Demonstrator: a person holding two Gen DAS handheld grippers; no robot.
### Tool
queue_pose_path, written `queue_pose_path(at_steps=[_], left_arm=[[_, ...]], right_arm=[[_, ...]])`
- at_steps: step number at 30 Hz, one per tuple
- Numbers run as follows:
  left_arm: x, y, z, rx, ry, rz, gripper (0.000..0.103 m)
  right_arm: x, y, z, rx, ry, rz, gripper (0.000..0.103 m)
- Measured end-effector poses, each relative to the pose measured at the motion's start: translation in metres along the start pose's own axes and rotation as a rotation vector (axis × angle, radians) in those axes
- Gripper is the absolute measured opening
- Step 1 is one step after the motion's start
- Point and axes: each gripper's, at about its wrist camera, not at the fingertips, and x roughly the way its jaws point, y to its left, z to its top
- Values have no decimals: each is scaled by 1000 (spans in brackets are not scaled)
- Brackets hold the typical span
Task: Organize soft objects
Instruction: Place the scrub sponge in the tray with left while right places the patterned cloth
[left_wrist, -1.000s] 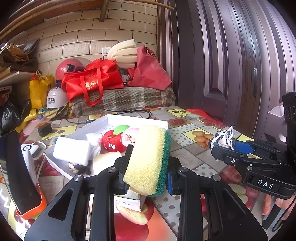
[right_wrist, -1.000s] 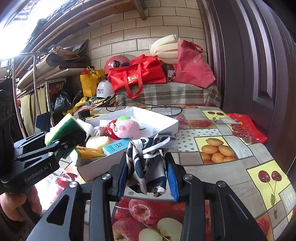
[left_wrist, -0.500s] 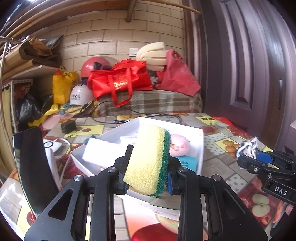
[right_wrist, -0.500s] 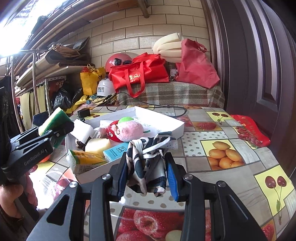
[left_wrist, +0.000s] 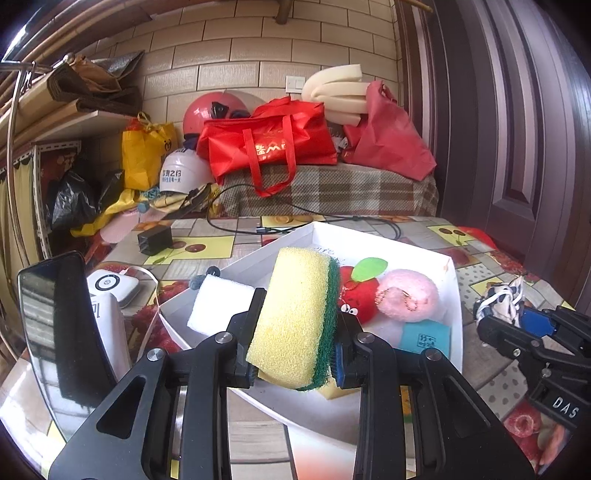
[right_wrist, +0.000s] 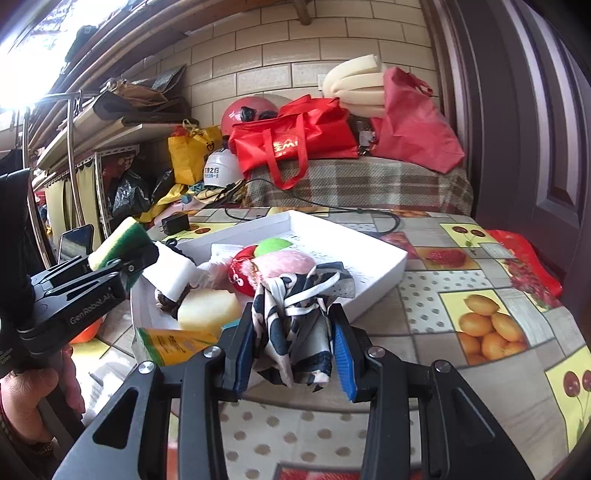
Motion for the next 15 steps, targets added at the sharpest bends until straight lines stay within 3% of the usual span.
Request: queue_pose_path(at_steps=[15], left_arm=[[41,8,13,-15,51,24,28]], right_arm=[[56,19,21,-38,65,-9,39]])
